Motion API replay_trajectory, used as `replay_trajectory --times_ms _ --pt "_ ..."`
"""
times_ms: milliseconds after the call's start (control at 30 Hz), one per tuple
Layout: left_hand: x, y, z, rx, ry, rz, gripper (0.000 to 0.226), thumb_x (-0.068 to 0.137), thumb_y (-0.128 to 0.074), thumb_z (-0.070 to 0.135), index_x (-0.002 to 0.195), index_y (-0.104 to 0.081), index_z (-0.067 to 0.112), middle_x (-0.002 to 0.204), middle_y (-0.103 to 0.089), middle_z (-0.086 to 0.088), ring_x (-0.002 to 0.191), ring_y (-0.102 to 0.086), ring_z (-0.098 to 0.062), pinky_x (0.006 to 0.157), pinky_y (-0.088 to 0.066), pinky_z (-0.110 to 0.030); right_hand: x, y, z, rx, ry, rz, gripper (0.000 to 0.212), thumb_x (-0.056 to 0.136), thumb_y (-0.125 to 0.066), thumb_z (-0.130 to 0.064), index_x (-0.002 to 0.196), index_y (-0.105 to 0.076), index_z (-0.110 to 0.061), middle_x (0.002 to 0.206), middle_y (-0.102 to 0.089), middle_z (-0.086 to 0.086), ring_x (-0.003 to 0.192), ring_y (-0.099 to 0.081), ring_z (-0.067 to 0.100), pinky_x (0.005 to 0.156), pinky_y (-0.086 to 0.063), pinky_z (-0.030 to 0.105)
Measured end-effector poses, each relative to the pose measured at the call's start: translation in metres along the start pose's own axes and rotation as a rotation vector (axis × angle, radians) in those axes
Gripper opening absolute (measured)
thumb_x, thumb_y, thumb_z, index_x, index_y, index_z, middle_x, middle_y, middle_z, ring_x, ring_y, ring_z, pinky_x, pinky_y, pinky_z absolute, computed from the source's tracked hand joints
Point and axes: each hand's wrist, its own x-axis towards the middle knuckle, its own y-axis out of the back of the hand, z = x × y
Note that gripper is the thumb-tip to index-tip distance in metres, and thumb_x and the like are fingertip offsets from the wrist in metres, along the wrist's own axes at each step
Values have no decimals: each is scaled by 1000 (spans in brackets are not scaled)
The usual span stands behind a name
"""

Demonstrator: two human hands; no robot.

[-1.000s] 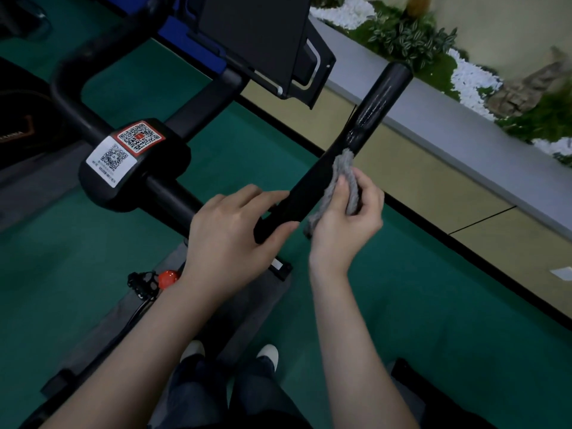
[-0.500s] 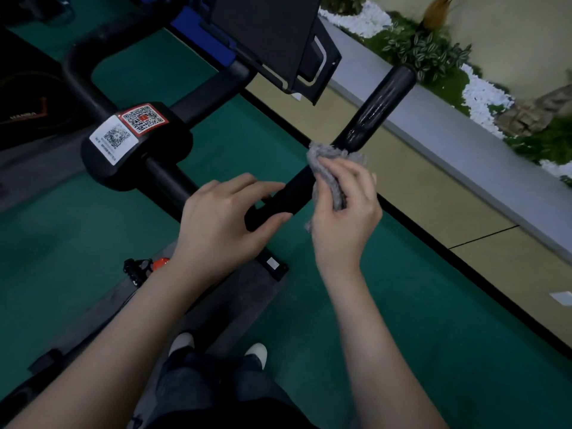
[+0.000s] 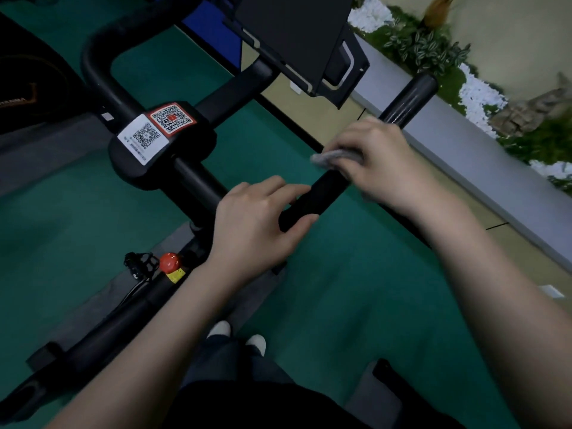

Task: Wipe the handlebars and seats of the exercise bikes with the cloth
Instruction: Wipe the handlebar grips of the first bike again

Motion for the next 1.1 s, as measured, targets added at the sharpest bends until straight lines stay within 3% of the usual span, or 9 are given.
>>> replay_trajectory --times_ms 67,200,333,433,533,800,900,1000,1100 --pt "0 0 -1 -9 -9 -4 34 84 -61 47 109 -69 26 86 -66 8 72 -62 -20 67 -41 -29 11 8 -1 -40 -52 -104 13 90 -60 -11 94 -73 -12 94 -69 5 89 -60 21 82 -46 29" --pt "1 0 -2 -30 -20 10 35 83 -62 46 108 -70 24 84 -66 5 71 -62 -23 65 -43 -31 35 17 -14 -43 -117 -437 11 88 -61 -14 83 -69 -18 77 -68 5 58 -66 26 60 -58 44" --pt "0 2 -2 -51 -34 13 37 83 -64 45 110 -70 20 87 -67 2 72 -63 -25 65 -46 -34 61 16 -25 -52 -147 -733 15 88 -64 -14 77 -68 -23 72 -67 8 57 -59 15 53 -49 26" --pt "0 2 -3 -51 -35 19 37 82 -65 44 109 -71 19 86 -68 1 71 -63 -26 65 -44 -33 73 11 -24 -139 -203 -784 12 89 -62 -13 83 -69 -19 75 -67 11 56 -57 19 47 -45 27" --pt "0 3 -3 -52 -34 11 36 82 -66 43 108 -71 19 85 -67 1 70 -63 -25 64 -40 -31 76 10 -23 -256 -239 -736 11 89 -60 -11 89 -70 -15 74 -65 8 56 -57 23 47 -47 27" --pt "1 2 -4 -49 -41 5 36 81 -64 43 106 -71 17 81 -66 0 67 -62 -24 63 -40 -31 71 8 -24 -103 -336 -753 17 90 -61 -12 75 -64 -21 69 -62 9 49 -50 22 44 -43 24" --pt "0 1 -6 -45 -61 2 36 83 -63 43 107 -71 17 80 -64 0 66 -61 -23 62 -39 -32 67 12 -23 -246 -294 -617 16 88 -58 -9 80 -68 -19 69 -62 -2 59 -62 19 51 -54 32" --pt "0 1 -6 -34 -70 -14 37 85 -60 44 108 -69 17 81 -63 0 65 -59 -23 62 -38 -32 51 12 -22 -193 -245 -458 18 86 -55 -4 80 -69 -14 64 -61 -12 51 -59 -1 48 -48 17" --pt "1 1 -6 -38 -53 -18 37 84 -61 44 108 -70 17 80 -63 0 64 -59 -23 62 -39 -32 19 -1 -14 -76 -187 -133 15 86 -58 -3 88 -70 -11 87 -68 -2 88 -60 17 79 -46 23"
